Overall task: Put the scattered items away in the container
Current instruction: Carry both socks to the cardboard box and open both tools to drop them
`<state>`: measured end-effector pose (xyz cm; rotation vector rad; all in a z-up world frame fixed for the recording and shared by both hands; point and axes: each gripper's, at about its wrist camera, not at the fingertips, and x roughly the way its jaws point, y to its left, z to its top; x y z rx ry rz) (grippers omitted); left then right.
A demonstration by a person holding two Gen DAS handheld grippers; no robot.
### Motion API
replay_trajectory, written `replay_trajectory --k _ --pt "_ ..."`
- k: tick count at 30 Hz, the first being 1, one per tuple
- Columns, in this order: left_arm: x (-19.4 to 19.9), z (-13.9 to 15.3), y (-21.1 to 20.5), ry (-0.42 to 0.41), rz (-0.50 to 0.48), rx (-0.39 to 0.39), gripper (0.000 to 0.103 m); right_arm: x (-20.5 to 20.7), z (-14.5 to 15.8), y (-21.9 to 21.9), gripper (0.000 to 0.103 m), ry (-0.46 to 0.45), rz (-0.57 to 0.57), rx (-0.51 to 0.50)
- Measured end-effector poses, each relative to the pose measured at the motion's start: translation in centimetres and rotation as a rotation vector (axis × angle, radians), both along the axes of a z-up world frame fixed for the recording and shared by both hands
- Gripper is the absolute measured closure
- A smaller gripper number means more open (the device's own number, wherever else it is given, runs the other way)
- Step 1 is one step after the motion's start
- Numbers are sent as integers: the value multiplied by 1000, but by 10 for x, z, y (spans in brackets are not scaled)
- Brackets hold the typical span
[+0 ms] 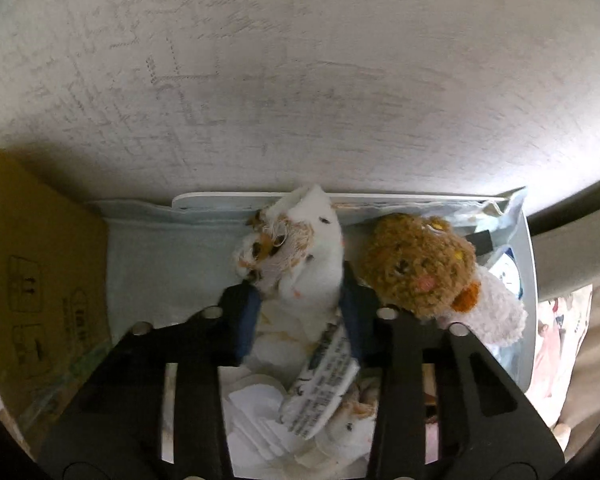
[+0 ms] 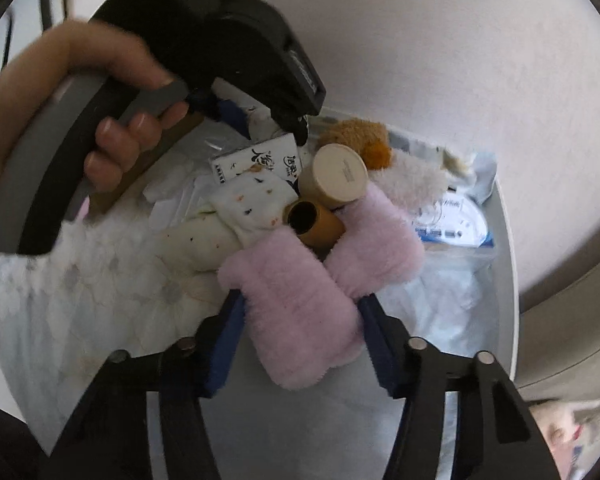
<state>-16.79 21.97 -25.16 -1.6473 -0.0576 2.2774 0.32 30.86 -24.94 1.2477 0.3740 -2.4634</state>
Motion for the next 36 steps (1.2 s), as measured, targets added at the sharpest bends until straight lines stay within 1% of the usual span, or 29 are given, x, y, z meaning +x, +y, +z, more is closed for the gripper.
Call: replay_trajectory --k 2,5,8,13,14,15,18,19,21,22,23,24,26,31,34,36 --pt "4 3 -1 6 -6 3 73 4 4 1 61 7 -6 8" --pt "14 12 -4 24 -21 9 74 8 11 7 65 -6 -25 -17" --pt "25 25 -9 50 -38 14 74 14 21 13 66 -16 -45 -39" --pt "44 55 -25 87 -57 40 74 24 43 18 68 -23 -68 -73" --pt "48 65 -29 94 -62 46 74 26 49 19 68 -20 -72 -78" --pt "52 82 -33 99 -65 54 74 28 55 18 68 -15 -78 -79" --pt "52 102 -45 116 -75 78 74 51 76 12 68 -5 -90 -88" --pt "55 111 -52 118 -85 87 74 54 84 9 68 -4 -92 -94" --pt "58 117 -75 128 -100 80 74 57 96 5 68 -4 -92 -107" --pt "63 117 -80 134 -106 78 74 58 106 2 68 -1 -90 -111" --pt "63 125 -88 139 -108 77 74 58 117 -1 68 4 -86 -114" --pt "63 130 -92 148 -109 74 74 53 118 -16 68 10 -82 -115" --pt "63 143 -113 171 -105 70 74 47 132 -29 68 27 -71 -117" --pt "60 175 -178 199 -67 75 74 33 170 -63 68 61 -25 -123" --pt "54 184 -216 213 -34 70 74 21 187 -85 68 63 10 -136" --pt "51 185 -238 217 -11 68 74 9 196 -103 68 57 37 -145"
